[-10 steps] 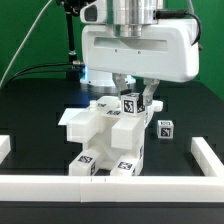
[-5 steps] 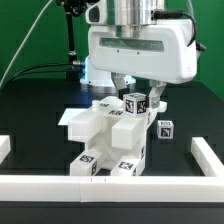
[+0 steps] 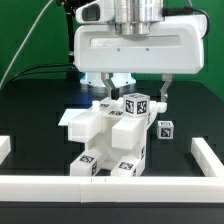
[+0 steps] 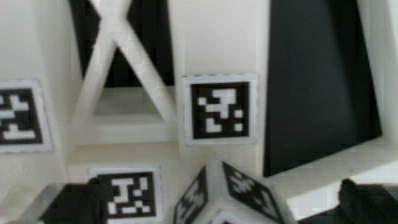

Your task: Assemble chair

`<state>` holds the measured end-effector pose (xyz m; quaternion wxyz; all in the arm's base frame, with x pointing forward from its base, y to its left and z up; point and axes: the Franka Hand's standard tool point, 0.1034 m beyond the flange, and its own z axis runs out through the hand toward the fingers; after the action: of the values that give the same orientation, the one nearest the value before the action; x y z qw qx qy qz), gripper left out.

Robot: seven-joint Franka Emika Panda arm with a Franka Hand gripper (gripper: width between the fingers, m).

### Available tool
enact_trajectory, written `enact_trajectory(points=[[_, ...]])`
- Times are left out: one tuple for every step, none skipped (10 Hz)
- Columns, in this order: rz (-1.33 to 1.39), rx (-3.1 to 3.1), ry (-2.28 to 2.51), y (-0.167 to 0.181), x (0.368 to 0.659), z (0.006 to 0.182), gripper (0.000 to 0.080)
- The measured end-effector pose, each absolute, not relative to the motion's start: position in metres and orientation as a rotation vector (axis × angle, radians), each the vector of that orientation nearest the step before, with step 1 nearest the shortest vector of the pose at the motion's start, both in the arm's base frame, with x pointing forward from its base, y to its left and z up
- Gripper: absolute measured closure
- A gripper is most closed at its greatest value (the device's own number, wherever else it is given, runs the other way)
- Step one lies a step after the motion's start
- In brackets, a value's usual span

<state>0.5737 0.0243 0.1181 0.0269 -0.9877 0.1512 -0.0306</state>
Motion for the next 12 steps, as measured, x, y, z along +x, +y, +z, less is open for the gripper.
enact_trajectory(points=[[-0.1, -3.088, 0.243, 0.0227, 0.5739, 0.1175, 0.015], [-0.105, -3.107, -0.047, 0.0205, 0.5757, 0.116, 0.015], [-0.102, -3.1, -0.281, 0.0171, 0.5796, 0.1156, 0.015], [-0.102, -3.091, -0.399, 0.0142, 0.5831, 0.1147, 0.015], [-0.104, -3.08, -0.497, 0.0138, 0.5835, 0.1146, 0.015], [-0.104, -3.077, -0.518, 0.0135, 0.5834, 0.1145, 0.015], [-0.104, -3.08, -0.495, 0.0136, 0.5834, 0.1144, 0.015], [-0.103, -3.084, -0.472, 0.0135, 0.5834, 0.1144, 0.0291], [-0.103, -3.084, -0.472, 0.0136, 0.5834, 0.1144, 0.0429], [-0.102, -3.1, -0.274, 0.0143, 0.5834, 0.1144, 0.0517], [-0.101, -3.103, -0.222, 0.0143, 0.5834, 0.1144, 0.0517], [-0.099, -3.106, -0.109, 0.0133, 0.5834, 0.1143, 0.0517]])
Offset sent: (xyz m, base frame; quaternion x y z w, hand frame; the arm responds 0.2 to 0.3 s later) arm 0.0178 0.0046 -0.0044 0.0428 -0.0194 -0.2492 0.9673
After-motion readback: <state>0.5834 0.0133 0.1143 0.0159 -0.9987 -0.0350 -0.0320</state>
